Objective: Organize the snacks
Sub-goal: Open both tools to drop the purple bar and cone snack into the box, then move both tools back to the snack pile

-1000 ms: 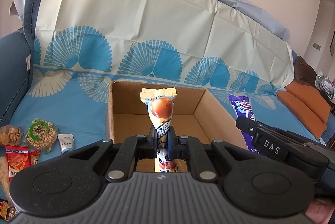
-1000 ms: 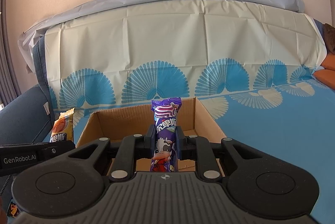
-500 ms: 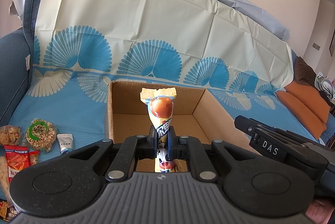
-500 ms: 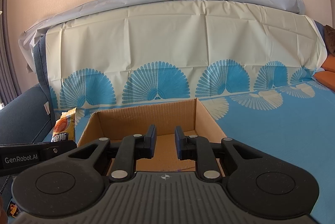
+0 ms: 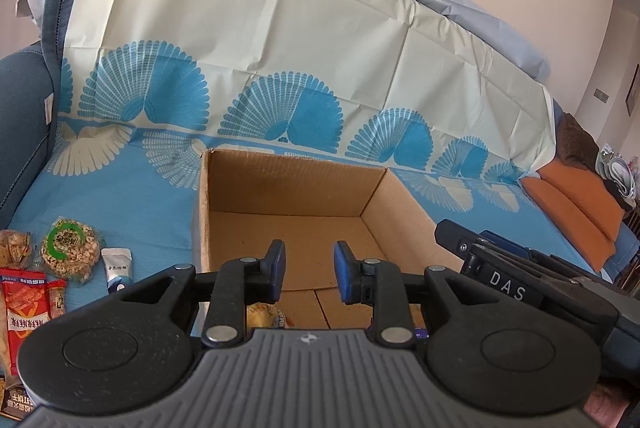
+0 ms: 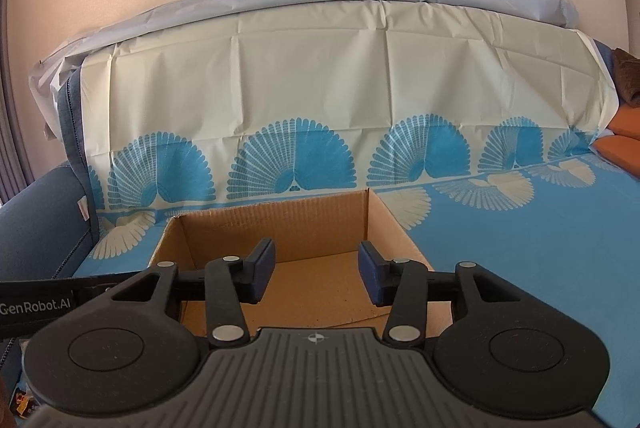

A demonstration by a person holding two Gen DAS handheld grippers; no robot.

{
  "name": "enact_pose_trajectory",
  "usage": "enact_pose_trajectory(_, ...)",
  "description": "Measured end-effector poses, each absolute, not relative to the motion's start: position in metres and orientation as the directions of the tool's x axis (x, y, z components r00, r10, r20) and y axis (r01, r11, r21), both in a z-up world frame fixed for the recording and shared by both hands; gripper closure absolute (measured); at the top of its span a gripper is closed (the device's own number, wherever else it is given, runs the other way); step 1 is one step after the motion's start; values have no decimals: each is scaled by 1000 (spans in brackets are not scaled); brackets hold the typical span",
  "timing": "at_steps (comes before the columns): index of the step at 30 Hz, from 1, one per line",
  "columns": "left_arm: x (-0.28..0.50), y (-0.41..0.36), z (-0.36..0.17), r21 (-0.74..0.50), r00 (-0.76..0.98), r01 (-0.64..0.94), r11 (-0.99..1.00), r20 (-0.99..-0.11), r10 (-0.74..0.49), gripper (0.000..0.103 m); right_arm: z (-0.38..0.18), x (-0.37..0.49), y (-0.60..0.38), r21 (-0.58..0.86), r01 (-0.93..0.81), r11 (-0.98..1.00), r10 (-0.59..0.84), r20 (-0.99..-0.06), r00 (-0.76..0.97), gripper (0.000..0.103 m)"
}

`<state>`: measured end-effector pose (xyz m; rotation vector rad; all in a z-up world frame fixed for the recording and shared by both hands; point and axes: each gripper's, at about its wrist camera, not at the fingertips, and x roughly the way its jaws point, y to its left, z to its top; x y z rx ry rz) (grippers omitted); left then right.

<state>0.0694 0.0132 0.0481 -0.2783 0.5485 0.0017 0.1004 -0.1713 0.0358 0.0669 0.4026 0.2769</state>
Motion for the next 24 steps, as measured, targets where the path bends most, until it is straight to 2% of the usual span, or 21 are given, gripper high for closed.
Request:
enact_pose_trajectory(13,63,22,51,-262,862,-90,961,-504,-57,74,36,101,-165,126,-245,961,275,-375,885,54)
enact_pose_trajectory(20,47,36,56,-262,878,-92,961,-476,-46,85,39,95,-145,142,-270,952,303,-357,883,54)
enact_pose_trajectory(24,37,51,60,-247,883,-105,963,-469,-24,86,41,87,-128,152,-293,944,329,-343,880,55)
